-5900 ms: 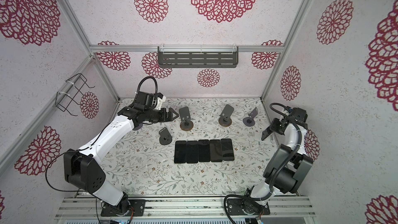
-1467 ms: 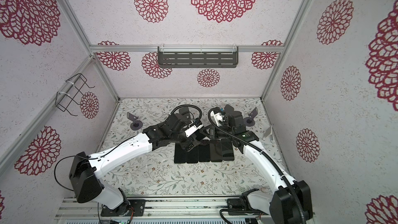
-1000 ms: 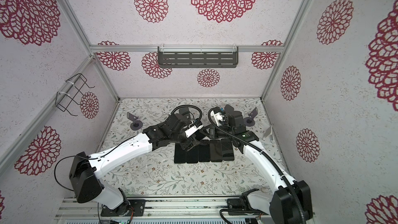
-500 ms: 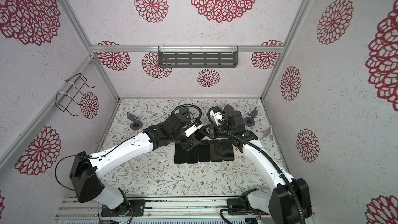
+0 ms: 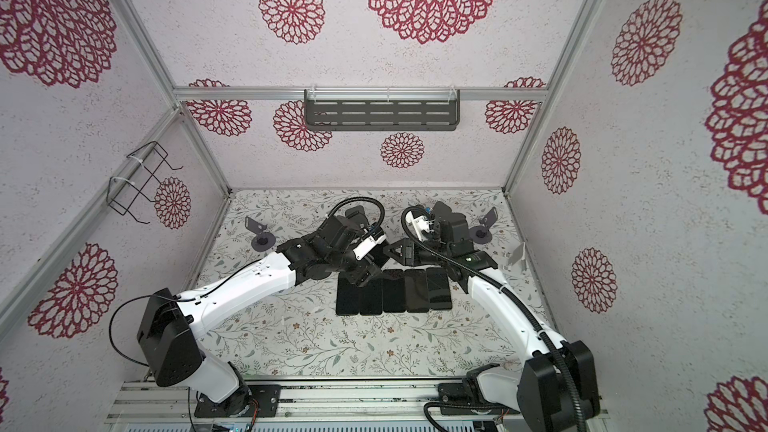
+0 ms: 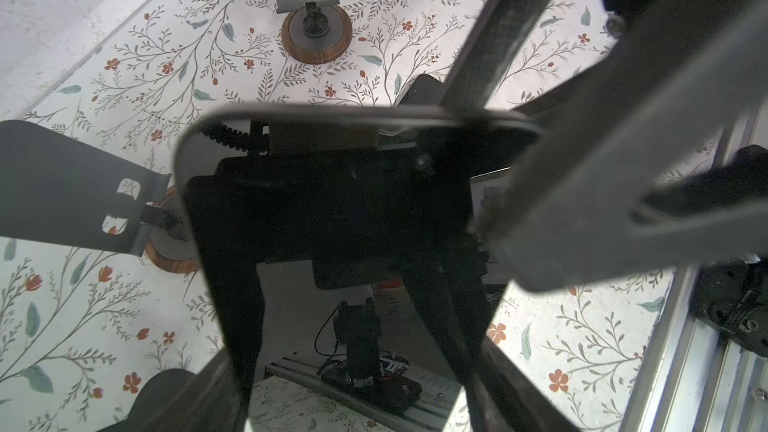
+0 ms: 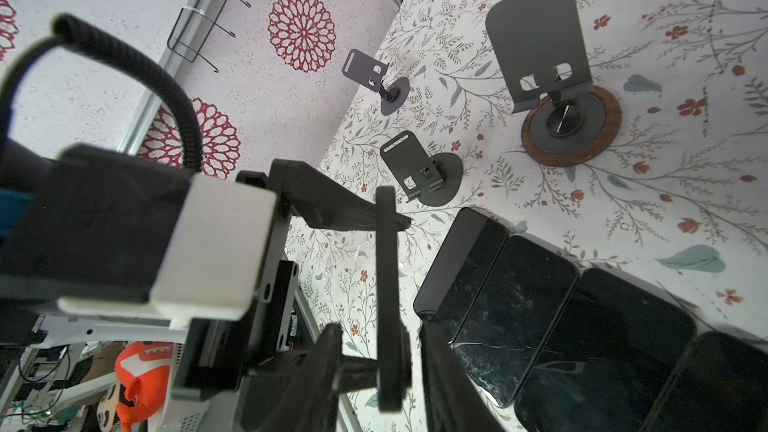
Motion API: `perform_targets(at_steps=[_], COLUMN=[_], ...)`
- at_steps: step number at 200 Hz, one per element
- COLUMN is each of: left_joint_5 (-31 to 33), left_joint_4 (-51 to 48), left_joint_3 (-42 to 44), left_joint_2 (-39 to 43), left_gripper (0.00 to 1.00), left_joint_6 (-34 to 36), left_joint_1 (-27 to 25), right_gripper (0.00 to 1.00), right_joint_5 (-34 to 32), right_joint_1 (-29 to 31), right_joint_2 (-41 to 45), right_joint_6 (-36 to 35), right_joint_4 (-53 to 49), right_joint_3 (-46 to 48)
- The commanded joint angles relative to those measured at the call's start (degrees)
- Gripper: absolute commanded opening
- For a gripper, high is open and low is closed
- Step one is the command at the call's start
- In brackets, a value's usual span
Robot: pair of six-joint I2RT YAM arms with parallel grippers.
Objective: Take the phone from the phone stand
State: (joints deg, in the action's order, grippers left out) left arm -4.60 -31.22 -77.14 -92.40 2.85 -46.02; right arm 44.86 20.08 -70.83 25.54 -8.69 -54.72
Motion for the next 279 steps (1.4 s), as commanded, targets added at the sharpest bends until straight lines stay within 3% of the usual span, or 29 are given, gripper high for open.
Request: perform_targets(at_steps=[1,26,105,139,172,218,246,279], left_joint_5=[-1.2,-1.2,2.8,1.8,1.1,-0.1,-1.0,-4.3], left_joint_4=[2.1,2.0,-0.4,-3.1,-5.3,-12.4,-16.2,-19.0], left_joint_3=[0.1,0.2,1.3,4.2,8.1,12.2,14.6,15.5], left_joint_2=[0.1,0.2,2.3,6.2,12.9,22.1,25.6,25.6], left_gripper=[0.54,0.53,0.44,0.40,0.35,0.32,0.28,0.27], left_joint_6=[-0.6,-1.2,-7.1,-11.6,-16.6,-23.1,-27.2,-26.6], left_joint_1=[0.6,0.8,1.4,2.9,5.9,12.5,20.9,27.8], right_gripper=[0.39,0.44,0.45,0.44,0.42,0.38,0.37,0.37], right_joint_5=[0.3,-3.1,-12.8,-18.1,-20.3,-22.3,-29.5,-37.6], right_joint_1=[-0.5,-1.1,-3.6,-3.7,-3.1,6.2,15.1,24.2], right_joint_2=[0.0,1.1,6.3,6.2,4.3,-3.3,-9.9,-19.2], right_joint_6=[-0.5,-1.0,-2.3,-4.7,-4.3,-6.4,-10.6,-13.7], right_joint_4=[0.8,0.5,2.4,-0.9,2.3,7.4,7.4,8.4], right_joint_3=[-0.6,-0.3,3.4,3.1,5.0,2.9,-2.7,-9.1])
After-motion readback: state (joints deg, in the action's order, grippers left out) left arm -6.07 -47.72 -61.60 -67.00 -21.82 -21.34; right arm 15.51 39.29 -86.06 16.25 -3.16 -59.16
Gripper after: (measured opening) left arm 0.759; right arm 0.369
